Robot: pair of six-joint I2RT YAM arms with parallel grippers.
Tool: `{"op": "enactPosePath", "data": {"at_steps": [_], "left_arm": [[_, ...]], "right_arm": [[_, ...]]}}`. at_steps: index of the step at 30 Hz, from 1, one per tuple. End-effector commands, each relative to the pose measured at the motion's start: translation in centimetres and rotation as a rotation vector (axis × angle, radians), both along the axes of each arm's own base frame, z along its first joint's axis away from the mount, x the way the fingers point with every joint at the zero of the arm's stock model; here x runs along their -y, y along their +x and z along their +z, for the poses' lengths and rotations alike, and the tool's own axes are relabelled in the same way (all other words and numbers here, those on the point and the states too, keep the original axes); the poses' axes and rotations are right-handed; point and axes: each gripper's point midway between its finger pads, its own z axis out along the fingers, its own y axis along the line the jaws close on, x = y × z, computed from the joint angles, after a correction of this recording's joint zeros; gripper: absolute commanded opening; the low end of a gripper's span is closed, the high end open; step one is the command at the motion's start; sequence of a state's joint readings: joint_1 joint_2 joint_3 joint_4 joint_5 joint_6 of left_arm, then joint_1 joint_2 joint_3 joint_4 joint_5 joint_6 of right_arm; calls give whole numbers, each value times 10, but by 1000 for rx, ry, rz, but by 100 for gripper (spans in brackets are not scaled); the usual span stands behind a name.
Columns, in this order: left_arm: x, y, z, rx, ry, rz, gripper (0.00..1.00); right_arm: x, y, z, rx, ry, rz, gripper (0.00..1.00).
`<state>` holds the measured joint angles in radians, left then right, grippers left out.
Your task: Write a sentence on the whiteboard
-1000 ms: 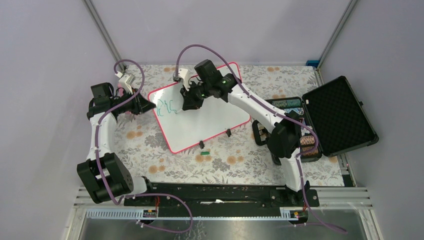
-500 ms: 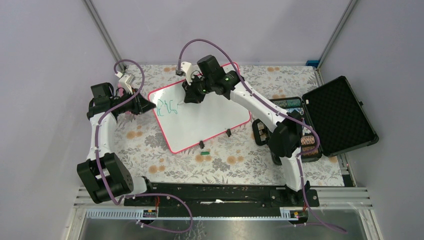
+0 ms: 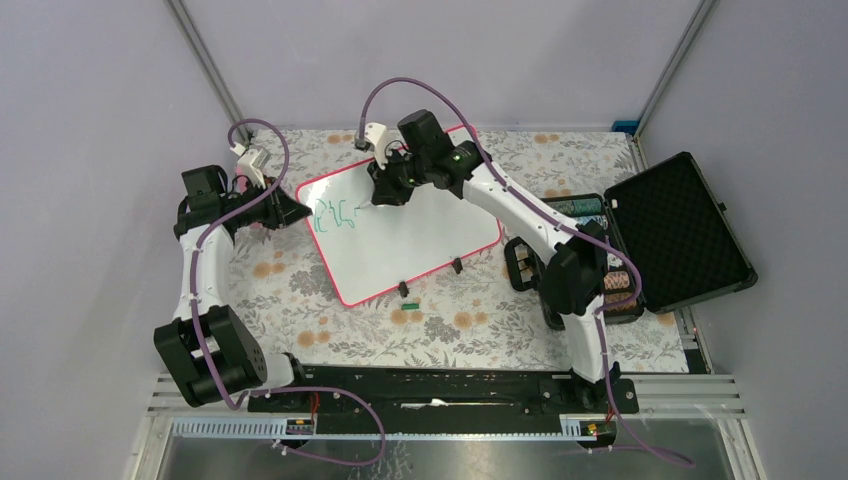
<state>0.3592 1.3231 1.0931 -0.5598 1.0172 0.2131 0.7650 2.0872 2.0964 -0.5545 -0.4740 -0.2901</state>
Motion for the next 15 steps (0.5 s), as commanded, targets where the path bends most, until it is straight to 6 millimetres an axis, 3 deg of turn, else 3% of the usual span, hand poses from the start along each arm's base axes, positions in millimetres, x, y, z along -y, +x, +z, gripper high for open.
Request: {"op": "enactPosePath", "data": {"at_steps": [1,7,15], "left_arm": [[10,-3,13,74,14,-58,0],[10,-3,13,75,13,-59,0],[10,-3,13,75,14,-58,0]], "right_arm": [[22,23,21,92,8,-68,0],[26,29,25,100,12,-82,0],[13,33,33,77,49,-73,0]]}}
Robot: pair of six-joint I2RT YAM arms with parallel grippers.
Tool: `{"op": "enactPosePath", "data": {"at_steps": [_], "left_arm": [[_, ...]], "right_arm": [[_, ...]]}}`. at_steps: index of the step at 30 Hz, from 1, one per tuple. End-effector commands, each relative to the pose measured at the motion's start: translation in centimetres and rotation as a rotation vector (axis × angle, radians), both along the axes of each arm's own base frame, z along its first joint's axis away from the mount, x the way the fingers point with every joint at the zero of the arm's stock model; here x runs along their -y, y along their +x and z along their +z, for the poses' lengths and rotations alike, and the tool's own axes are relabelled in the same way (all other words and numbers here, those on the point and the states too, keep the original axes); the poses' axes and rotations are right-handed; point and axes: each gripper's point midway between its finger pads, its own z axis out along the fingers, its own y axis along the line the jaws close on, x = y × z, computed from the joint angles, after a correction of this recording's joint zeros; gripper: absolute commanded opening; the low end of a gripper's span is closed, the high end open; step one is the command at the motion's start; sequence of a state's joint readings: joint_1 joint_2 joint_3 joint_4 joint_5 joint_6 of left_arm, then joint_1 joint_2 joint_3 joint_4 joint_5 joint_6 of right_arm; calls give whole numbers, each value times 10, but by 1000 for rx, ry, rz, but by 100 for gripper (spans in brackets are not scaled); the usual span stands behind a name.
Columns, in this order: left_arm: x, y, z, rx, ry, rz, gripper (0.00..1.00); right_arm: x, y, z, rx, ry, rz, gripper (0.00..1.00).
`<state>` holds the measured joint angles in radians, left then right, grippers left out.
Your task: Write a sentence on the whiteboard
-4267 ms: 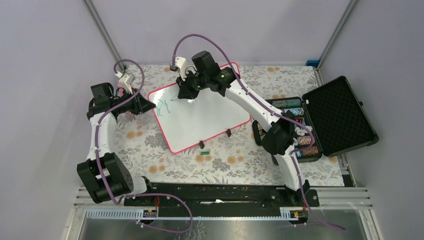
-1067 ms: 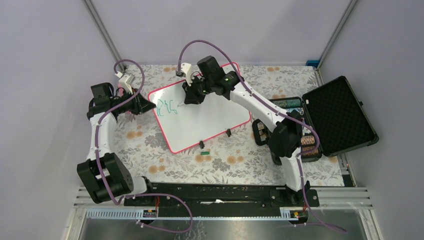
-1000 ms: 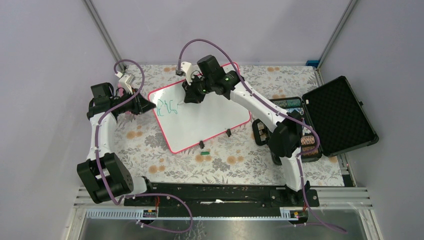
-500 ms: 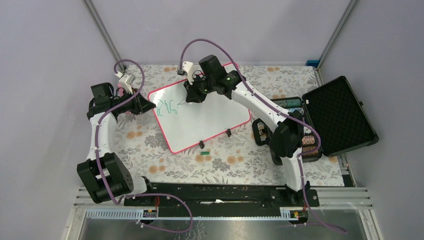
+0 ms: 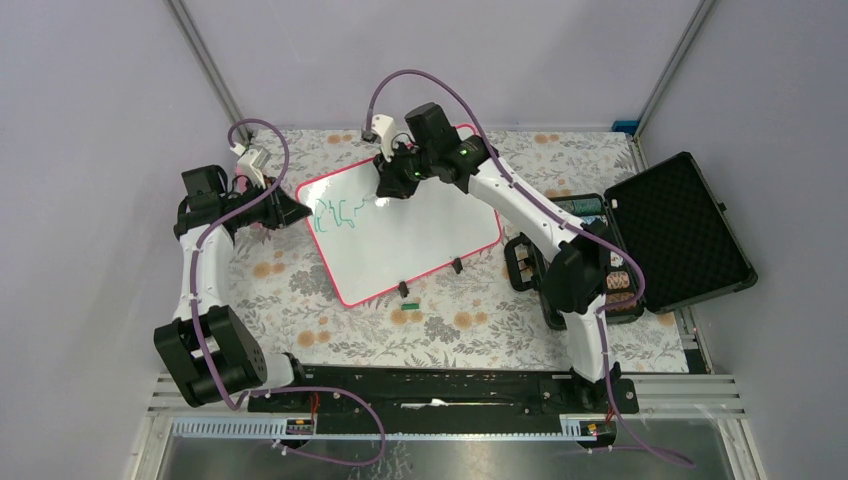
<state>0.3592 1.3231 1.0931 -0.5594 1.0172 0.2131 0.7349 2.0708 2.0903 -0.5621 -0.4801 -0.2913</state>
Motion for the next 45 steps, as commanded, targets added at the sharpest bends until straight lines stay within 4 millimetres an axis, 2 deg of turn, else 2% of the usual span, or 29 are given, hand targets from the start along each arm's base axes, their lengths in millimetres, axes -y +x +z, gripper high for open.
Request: {"op": "enactPosePath", "data": {"at_steps": [1,6,20,27,35,45], "left_arm": [[10,-3,13,74,13,-59,0],[9,-3,12,73,15,-58,0],[10,-3,13,77,19,-57,0],[9,-4,12,76,19,-56,0],[10,-4,12,73,19,-55,0],[9,-3,13,75,19,-53,0]], "right_arm": [[-2,24,28,73,45,-45,0],[-13,19,31,78,54,-25,0],[-24,-1,8,38,12,25,0],[-17,-9,-6,12,-19,32,0],[-9,-13,-12,26,-33,26,0],[10,2,-1,52,-30,-16,0]]}}
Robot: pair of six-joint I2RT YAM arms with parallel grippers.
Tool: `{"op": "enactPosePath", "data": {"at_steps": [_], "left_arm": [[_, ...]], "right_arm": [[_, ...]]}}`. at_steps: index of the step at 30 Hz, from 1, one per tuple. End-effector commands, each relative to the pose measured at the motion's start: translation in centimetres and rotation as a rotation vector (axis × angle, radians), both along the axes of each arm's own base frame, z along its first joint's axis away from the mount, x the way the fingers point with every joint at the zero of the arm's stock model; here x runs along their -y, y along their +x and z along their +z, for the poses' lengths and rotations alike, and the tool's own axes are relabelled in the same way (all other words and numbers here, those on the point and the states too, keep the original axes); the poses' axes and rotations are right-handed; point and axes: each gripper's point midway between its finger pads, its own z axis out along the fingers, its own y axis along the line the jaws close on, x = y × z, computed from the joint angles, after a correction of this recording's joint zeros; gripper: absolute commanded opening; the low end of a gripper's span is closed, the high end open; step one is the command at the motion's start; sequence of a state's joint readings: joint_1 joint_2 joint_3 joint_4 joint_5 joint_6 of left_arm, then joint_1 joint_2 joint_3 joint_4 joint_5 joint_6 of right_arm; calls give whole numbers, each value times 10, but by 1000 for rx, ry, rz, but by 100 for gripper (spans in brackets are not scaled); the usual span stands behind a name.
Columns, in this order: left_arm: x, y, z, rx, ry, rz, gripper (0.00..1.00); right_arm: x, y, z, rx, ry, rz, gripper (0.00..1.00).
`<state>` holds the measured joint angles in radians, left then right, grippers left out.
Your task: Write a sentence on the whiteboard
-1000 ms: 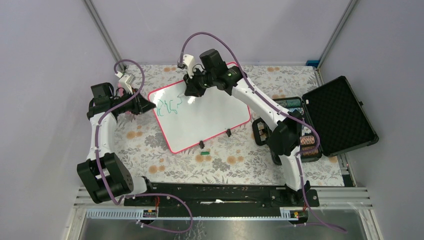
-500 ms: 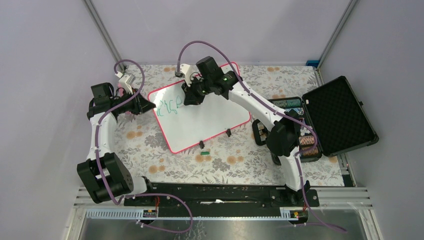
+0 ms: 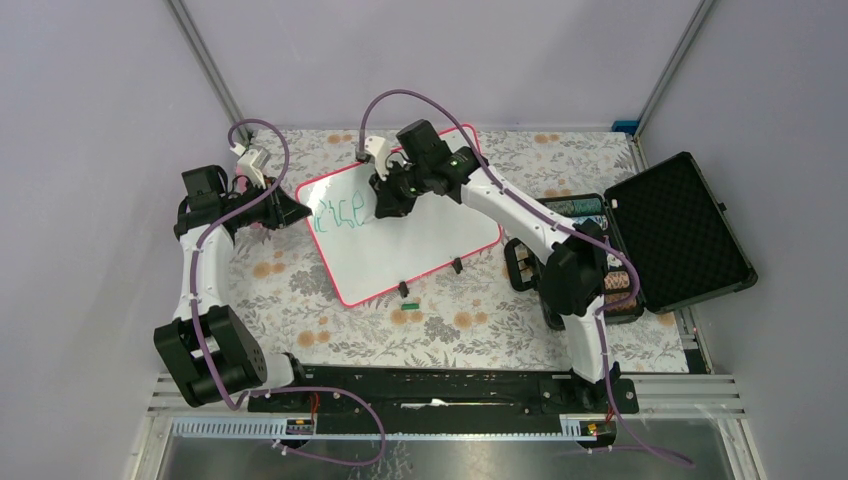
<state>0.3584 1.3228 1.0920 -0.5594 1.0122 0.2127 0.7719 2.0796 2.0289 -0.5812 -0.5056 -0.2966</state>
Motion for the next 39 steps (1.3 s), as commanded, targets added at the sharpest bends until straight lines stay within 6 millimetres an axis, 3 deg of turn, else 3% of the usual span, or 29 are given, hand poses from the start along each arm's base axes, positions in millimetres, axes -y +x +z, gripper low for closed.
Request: {"op": "enactPosePath", "data": {"at_steps": [1,8,12,17,25,32,39], "left_arm": [[10,-4,14,77,16,-56,0],[9,-4,15,80,18,-54,0],[10,-4,16,81,19,-52,0],[10,-7,18,89,23,-53,16],[14,-13,19,88,19,-75,33],[16,-15,15,80,7,-89,37],[18,-16,12,69,-9,-101,40]], "right_arm": [[19,29,32,131,24,-74,0],[18,30,43,137,45,-75,0],[17,17,61,114,87,-34,0],[20,-9,84,83,135,38,0],[37,-33,76,7,139,73,0],[51,-40,67,-54,157,64,0],[64,-32,56,-91,183,10,0]]}}
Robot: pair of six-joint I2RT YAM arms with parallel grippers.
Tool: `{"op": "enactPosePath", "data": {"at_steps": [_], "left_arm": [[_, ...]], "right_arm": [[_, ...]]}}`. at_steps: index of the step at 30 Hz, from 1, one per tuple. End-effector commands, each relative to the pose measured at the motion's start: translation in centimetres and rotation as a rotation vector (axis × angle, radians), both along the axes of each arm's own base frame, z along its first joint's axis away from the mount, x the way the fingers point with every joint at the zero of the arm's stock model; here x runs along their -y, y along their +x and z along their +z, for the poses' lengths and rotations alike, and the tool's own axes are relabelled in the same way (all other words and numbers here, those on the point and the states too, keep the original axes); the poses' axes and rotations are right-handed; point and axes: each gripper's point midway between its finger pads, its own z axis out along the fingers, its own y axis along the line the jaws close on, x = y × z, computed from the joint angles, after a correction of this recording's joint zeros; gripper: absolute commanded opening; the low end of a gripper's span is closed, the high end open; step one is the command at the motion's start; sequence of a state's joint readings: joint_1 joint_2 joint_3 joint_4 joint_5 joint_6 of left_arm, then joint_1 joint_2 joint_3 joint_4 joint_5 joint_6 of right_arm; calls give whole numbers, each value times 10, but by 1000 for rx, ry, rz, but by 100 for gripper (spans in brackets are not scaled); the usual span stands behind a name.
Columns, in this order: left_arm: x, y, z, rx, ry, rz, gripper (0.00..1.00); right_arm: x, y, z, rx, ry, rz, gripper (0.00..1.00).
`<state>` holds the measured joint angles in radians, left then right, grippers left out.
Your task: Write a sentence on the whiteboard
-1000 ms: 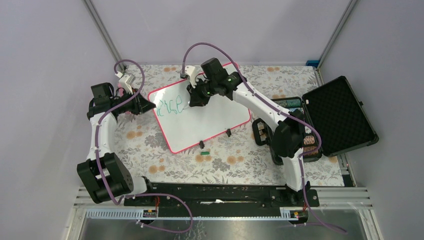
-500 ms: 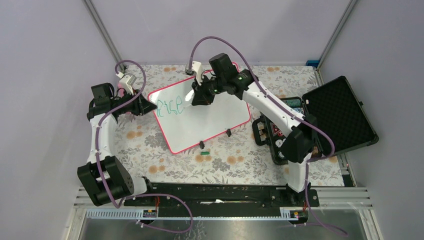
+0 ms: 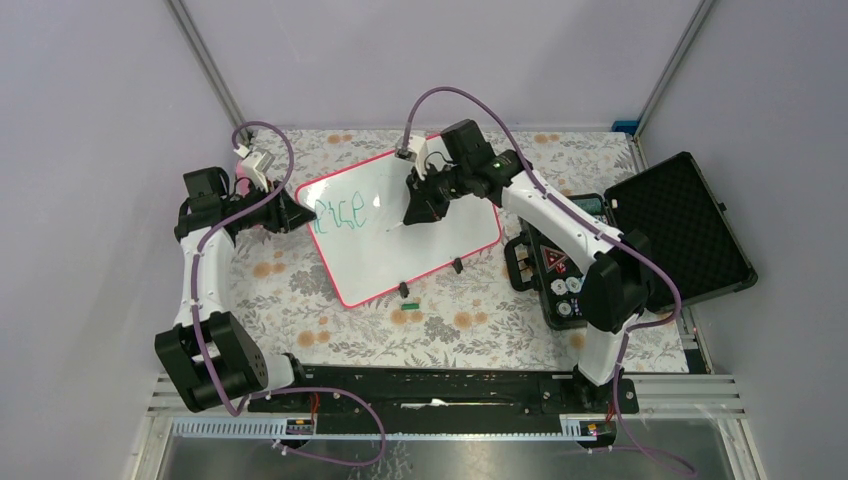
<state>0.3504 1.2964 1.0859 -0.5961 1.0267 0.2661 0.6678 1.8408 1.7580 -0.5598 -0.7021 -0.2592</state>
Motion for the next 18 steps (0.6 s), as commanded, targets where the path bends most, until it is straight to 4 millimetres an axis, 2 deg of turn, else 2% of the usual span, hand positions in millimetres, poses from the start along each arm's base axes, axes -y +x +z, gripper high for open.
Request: {"op": "enactPosePath", "data": {"at_steps": [1,4,18], "left_arm": [[12,-7,9,42,-31,-63,40],[13,-7,8,37,-41,-71,40],[15,-7,4,21,-54,-78,34]], "right_arm": [[7,4,26,35,86,-28,0],[8,12,23,32,93,-51,0],[-5,19,23,-28,146,-75,0]]}}
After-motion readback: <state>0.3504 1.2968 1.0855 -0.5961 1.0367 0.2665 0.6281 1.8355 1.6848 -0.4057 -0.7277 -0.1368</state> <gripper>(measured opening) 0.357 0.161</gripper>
